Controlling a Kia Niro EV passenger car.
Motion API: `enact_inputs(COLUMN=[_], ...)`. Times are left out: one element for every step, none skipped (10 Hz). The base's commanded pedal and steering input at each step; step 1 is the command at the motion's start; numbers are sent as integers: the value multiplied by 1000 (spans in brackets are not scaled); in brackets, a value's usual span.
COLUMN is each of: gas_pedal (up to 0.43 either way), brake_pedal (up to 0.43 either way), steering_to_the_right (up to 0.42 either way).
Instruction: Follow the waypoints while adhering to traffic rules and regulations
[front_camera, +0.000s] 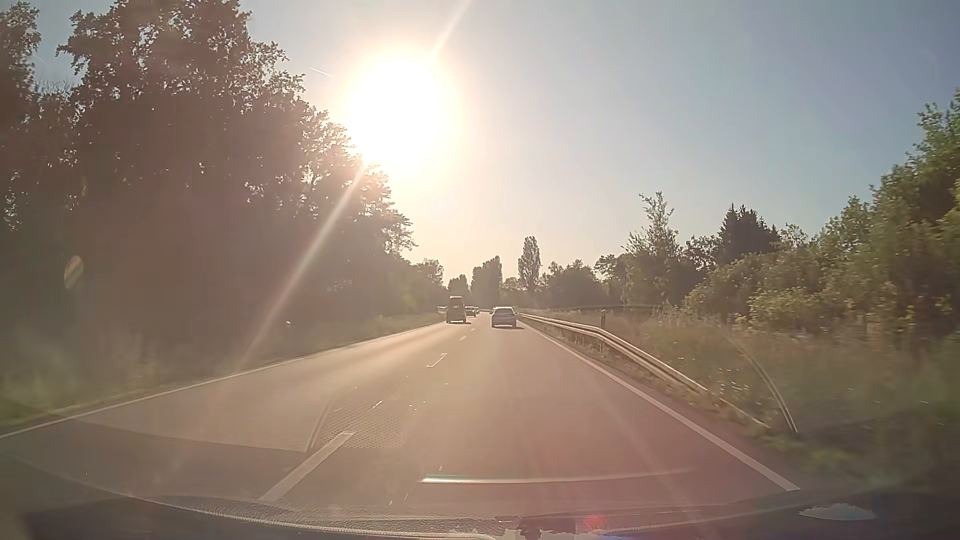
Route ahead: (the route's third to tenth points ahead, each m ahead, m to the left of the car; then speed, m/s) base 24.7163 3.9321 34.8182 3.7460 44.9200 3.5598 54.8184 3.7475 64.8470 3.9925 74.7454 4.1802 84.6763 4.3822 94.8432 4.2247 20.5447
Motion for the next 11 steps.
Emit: enact_inputs(gas_pedal=[110, 110, 110, 110, 110, 118, 118, 118, 118, 130, 130], brake_pedal=[0, 0, 0, 0, 0, 0, 0, 0, 0, 0, 0], steering_to_the_right=[2, 2, 2, 2, 2, 1, 1, 0, 0, 0, 0])
